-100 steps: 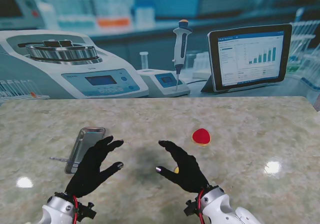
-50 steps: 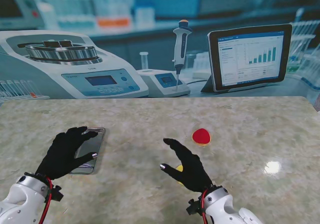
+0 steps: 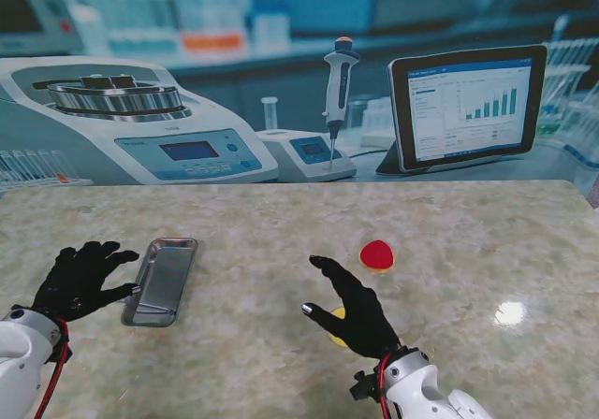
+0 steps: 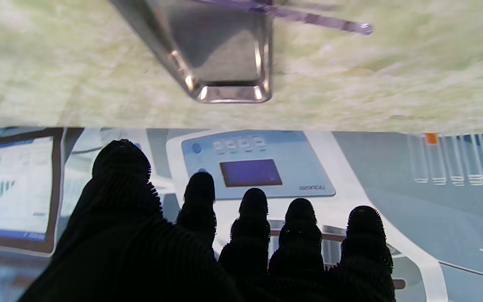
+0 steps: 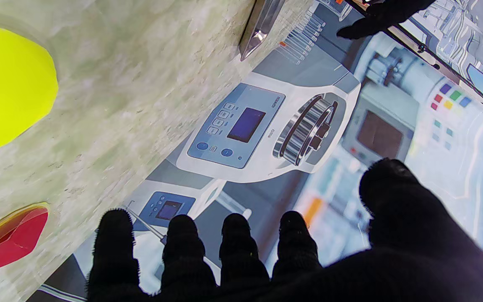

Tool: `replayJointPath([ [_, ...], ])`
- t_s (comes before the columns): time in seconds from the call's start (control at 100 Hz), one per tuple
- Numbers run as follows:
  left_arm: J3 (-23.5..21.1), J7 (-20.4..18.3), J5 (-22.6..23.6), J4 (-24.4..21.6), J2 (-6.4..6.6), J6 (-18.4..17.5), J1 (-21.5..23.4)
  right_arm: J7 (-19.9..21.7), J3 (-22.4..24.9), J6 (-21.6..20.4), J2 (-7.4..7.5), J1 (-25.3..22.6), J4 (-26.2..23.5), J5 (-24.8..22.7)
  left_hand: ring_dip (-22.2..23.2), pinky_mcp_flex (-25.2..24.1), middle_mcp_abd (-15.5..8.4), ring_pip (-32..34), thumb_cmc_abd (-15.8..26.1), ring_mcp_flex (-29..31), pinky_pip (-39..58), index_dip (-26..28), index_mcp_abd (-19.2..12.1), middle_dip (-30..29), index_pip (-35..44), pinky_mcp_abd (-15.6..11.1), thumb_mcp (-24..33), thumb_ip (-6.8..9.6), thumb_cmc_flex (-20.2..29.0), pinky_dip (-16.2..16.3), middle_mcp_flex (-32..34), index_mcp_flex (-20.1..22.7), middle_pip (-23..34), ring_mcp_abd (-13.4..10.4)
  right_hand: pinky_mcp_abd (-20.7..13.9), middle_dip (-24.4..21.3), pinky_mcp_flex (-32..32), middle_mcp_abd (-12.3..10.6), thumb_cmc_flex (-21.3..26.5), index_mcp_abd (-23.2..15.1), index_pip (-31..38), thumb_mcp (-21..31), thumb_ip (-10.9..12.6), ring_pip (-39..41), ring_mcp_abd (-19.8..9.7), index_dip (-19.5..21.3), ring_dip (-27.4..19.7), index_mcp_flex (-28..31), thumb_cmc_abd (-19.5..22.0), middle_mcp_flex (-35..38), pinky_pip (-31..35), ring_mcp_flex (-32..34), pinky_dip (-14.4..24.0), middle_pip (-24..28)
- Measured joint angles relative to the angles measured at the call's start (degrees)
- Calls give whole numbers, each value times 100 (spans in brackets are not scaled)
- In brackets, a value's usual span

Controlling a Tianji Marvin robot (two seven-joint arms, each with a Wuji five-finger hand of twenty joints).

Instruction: Line a culture dish with filter paper and press it flat with a glass rod

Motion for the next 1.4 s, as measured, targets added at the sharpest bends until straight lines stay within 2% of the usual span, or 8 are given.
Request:
replayJointPath([
  [0.08, -4, -116, 200, 120, 39, 23, -95, -8, -2, -4, -2, 0, 0, 1, 1, 7, 0, 4, -1, 63, 44, 29, 0, 1, 63, 5, 0, 0, 0, 3, 54, 161, 119, 4, -1, 0, 0, 0, 0, 0, 0, 0, 22, 0, 0, 28, 0, 0, 0, 0, 0, 0, 0, 2],
  [0.21, -1, -198, 474, 302, 88, 56, -218, -12, -2, -10, -3, -5, 0, 1, 68, 67, 0, 118, -2, 204, 94, 181, 0, 2, 361, 50, 0, 0, 0, 5, 356, 811, 217, 87, -3, 0, 0, 0, 1, 0, 0, 0, 30, 0, 0, 81, 0, 0, 0, 0, 0, 0, 0, 5],
  [0.34, 41, -386, 698, 474, 138, 102, -350, -12, 2, -14, -4, -15, -3, 4, 92, 199, -1, 198, -2, 432, 227, 256, 0, 7, 417, 76, 0, 0, 0, 8, 550, 1027, 278, 118, -4, 0, 0, 0, 1, 0, 0, 0, 32, 0, 0, 107, -1, 0, 0, 0, 0, 0, 0, 5],
  [0.6, 149, -602, 1273, 771, 211, 172, -562, -19, 8, -21, -5, -31, -19, 5, 143, 209, -2, 365, -271, 433, 699, 268, -98, 7, 354, 92, 187, -2, 129, 68, 606, 740, 283, 119, -5, 0, 0, 0, 2, 0, 6, 0, 33, 0, 0, 238, -1, 0, 0, 0, 0, 0, 0, 8],
  [0.78, 223, -642, 1314, 970, 254, 172, -677, -18, 8, -21, -5, -32, -23, 5, 143, 209, -2, 431, -365, 433, 794, 268, -149, 7, 321, 92, 355, -2, 129, 68, 606, 739, 283, 119, -6, 0, 0, 0, 2, 0, 12, 0, 33, 0, -1, 300, -1, 0, 0, 0, 0, 0, 0, 9],
  [0.85, 247, -649, 1319, 1034, 264, 169, -705, -14, 7, -20, -5, -32, -25, 9, 143, 201, -2, 564, -570, 434, 987, 271, -203, 7, 345, 93, 1322, -45, -239, 61, 606, 738, 327, 119, -6, 0, 0, 0, 2, 0, 13, 0, 33, 0, -1, 307, -1, 0, 0, 0, 0, 0, 0, 9],
  [0.94, 274, -649, 1317, 1097, 270, 160, -722, -12, 3, -18, -5, -32, -28, 18, 144, 200, -3, 578, -662, 433, 1044, 396, -214, 7, 533, 93, 1683, -52, -310, 14, 606, 746, 332, 119, -6, 0, 0, 0, 2, 0, 14, 0, 33, 0, -1, 353, -1, 0, 0, 0, 0, 0, 0, 21],
  [1.4, 487, -406, 1365, 1482, 291, 132, -878, -5, -17, -16, -5, -24, -32, 29, 144, 209, -5, 847, -690, 433, 1345, 411, -285, 7, 659, 94, 1871, -52, -297, 13, 606, 672, 412, 119, -7, 0, 0, 0, 2, 0, 76, 0, 34, 0, -9, 440, -1, 0, 0, 0, 31, 0, 0, 74],
])
